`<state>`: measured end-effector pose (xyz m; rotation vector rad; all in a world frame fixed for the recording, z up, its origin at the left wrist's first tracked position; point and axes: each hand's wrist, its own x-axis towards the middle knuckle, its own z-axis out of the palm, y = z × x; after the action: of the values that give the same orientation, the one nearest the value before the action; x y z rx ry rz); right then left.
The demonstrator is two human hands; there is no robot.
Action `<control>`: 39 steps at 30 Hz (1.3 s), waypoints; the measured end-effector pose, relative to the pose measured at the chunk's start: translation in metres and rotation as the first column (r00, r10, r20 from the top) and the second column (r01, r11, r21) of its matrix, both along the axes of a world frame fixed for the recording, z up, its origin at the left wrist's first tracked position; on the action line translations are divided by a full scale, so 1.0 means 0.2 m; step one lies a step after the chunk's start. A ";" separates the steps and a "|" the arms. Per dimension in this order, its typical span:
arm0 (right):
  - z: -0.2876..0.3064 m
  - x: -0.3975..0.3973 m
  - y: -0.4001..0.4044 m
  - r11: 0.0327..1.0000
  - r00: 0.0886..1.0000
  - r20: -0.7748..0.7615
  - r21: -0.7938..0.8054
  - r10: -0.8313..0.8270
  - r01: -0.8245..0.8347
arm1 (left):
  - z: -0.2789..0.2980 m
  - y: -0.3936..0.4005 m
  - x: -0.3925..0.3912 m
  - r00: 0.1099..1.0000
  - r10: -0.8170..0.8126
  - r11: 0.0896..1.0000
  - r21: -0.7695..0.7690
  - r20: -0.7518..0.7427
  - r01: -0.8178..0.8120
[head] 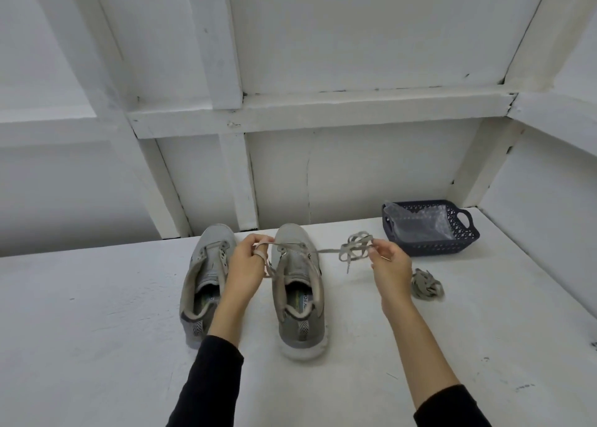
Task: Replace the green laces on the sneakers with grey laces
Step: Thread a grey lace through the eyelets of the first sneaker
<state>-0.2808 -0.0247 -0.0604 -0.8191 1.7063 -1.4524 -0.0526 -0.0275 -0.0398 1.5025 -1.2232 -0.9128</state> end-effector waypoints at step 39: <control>-0.07 0.54 -0.08 0.888 0.736 -0.512 0.139 0.443 -0.438 | -0.07 -0.12 0.47 0.628 0.178 0.952 0.028 0.758 -0.304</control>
<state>-0.1730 -0.0399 -0.0748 -1.6205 1.7248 -0.9276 0.0415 -0.0523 -0.0546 2.2333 -1.4751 -0.1594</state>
